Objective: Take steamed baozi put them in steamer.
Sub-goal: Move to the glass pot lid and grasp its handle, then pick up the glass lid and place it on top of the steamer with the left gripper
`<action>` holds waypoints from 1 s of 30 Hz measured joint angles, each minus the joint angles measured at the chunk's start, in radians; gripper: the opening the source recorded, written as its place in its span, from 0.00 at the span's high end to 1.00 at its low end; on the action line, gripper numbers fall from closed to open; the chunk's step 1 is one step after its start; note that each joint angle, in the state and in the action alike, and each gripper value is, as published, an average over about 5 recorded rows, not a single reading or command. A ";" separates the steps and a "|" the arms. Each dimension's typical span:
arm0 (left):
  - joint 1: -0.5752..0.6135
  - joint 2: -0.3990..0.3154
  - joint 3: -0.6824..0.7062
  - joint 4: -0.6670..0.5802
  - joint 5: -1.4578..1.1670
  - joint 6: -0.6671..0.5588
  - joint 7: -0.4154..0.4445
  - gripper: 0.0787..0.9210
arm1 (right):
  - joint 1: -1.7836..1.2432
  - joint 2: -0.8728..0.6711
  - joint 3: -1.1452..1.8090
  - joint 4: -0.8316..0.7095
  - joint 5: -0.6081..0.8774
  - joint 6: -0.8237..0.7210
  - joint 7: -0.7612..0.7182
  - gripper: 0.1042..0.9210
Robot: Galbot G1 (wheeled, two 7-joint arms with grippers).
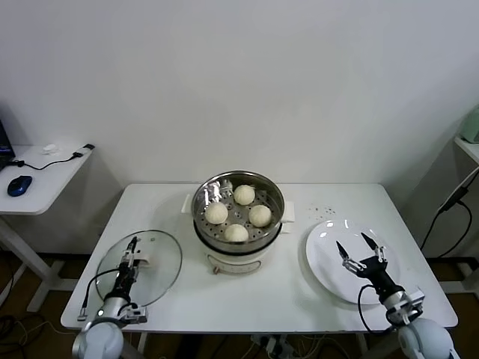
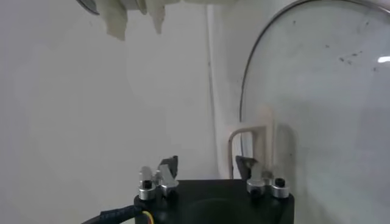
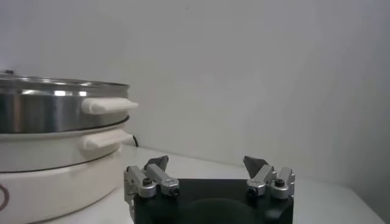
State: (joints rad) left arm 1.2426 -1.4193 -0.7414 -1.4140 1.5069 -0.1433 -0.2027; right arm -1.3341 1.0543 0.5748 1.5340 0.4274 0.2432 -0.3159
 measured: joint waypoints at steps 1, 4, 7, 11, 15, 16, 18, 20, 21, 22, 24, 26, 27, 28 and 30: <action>-0.001 0.000 0.001 0.001 -0.004 0.001 0.001 0.43 | 0.000 0.002 0.001 -0.002 -0.002 0.001 -0.001 0.12; -0.001 0.000 0.002 0.005 -0.013 0.004 0.003 0.53 | 0.000 0.006 0.003 -0.007 -0.010 0.005 -0.005 0.12; 0.001 0.000 0.003 0.007 -0.021 0.006 0.004 0.64 | 0.001 0.009 0.006 -0.012 -0.017 0.009 -0.008 0.12; 0.006 0.001 0.004 0.004 -0.035 0.007 0.004 0.78 | 0.005 0.010 0.009 -0.019 -0.022 0.012 -0.011 0.12; 0.016 0.003 0.007 -0.012 -0.054 0.012 0.003 0.89 | 0.010 0.011 0.010 -0.025 -0.025 0.013 -0.012 0.12; 0.019 0.004 0.007 -0.018 -0.059 0.014 0.003 0.91 | 0.011 0.011 0.011 -0.027 -0.026 0.014 -0.013 0.12; 0.028 0.007 0.008 -0.034 -0.070 0.017 0.003 0.92 | 0.015 0.011 0.011 -0.030 -0.027 0.014 -0.013 0.12; 0.039 0.011 0.008 -0.056 -0.082 0.023 0.003 0.92 | 0.019 0.010 0.011 -0.033 -0.027 0.015 -0.013 0.12; 0.046 0.014 0.007 -0.070 -0.089 0.026 0.004 0.92 | 0.021 0.010 0.011 -0.035 -0.028 0.015 -0.013 0.12; 0.055 0.017 0.007 -0.086 -0.096 0.030 0.006 0.92 | 0.023 0.009 0.011 -0.038 -0.028 0.016 -0.013 0.12; 0.075 0.025 0.004 -0.125 -0.114 0.040 0.011 0.92 | 0.027 0.008 0.011 -0.043 -0.029 0.017 -0.013 0.12; 0.099 0.034 0.001 -0.172 -0.132 0.056 0.018 0.92 | 0.032 0.007 0.011 -0.048 -0.030 0.018 -0.013 0.12; 0.113 0.040 -0.001 -0.198 -0.142 0.065 0.023 0.92 | 0.035 0.006 0.011 -0.051 -0.031 0.018 -0.013 0.12; 0.127 0.047 -0.003 -0.227 -0.152 0.076 0.029 0.92 | 0.037 0.005 0.010 -0.054 -0.031 0.018 -0.013 0.12; 0.158 0.062 -0.006 -0.285 -0.172 0.103 0.040 0.92 | 0.043 0.004 0.008 -0.060 -0.032 0.019 -0.013 0.12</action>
State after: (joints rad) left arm 1.4002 -1.3573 -0.7475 -1.6993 1.3349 -0.0403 -0.1625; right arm -1.2911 1.0578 0.5830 1.4741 0.3951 0.2618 -0.3286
